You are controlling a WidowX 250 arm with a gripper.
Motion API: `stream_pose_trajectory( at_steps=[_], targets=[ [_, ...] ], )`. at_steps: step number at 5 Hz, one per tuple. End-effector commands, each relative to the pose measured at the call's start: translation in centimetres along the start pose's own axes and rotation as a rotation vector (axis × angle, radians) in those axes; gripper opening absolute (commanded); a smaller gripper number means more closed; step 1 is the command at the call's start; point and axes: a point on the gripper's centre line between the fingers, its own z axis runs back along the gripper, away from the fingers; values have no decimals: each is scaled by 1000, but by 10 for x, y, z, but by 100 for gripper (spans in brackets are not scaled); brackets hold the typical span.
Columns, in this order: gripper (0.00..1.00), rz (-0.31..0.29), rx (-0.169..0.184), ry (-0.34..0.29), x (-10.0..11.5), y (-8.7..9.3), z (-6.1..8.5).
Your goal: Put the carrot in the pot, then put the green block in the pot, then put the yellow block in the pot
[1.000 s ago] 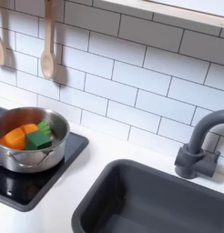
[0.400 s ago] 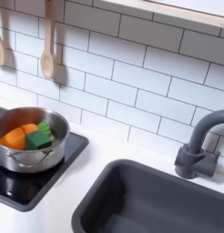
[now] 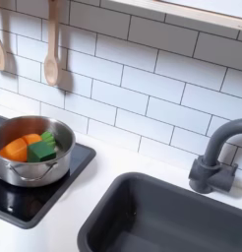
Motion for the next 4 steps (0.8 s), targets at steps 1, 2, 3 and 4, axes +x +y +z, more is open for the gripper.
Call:
stream_pose_trajectory(
  at_steps=[1, 2, 3, 4],
  targets=[
    [0, 7, -36, -20, 3, -5, 13],
    [0, 4, -63, -21, 1, -11, 21],
    [0, -12, -87, -8, -5, -18, 25],
    [0, -36, -119, -56, -10, -27, 50]
  ],
)
